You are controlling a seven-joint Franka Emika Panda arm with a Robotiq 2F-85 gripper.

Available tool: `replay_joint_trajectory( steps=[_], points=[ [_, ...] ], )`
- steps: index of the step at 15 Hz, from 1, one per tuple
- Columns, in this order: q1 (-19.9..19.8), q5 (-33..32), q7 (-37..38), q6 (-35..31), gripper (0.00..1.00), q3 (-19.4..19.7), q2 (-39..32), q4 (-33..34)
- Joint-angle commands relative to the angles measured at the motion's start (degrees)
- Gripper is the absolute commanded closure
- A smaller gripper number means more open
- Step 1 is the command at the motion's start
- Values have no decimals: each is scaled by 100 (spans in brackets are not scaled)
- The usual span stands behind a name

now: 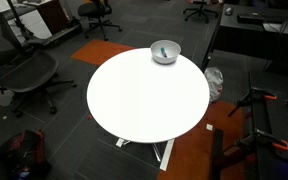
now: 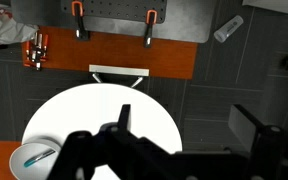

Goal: Put the marker on the table

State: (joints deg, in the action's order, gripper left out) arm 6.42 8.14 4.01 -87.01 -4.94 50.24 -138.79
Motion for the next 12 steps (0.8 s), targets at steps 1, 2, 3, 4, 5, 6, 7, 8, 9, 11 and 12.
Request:
replay_joint_trajectory(
  steps=[1, 2, 3, 4, 5, 6, 7, 8, 9, 11, 12],
  points=[
    [-77, 32, -45, 21, 0, -45, -3, 18],
    [-77, 32, -45, 21, 0, -45, -3, 18],
    [-77, 32, -45, 21, 0, -45, -3, 18],
    [-77, 32, -45, 21, 0, -45, -3, 18],
    [-77, 32, -45, 21, 0, -45, -3, 18],
    [-77, 32, -45, 21, 0, -45, -3, 18],
    [-90, 13, -39, -20, 0, -53, -31, 28],
    [-123, -10, -6, -75, 0, -62, -58, 35],
    [-191, -52, 54, -183, 0, -66, -94, 39],
    [-347, -69, 169, -454, 0, -9, -170, 26],
    [-448, -105, 256, -588, 0, -7, -220, 24]
  ],
)
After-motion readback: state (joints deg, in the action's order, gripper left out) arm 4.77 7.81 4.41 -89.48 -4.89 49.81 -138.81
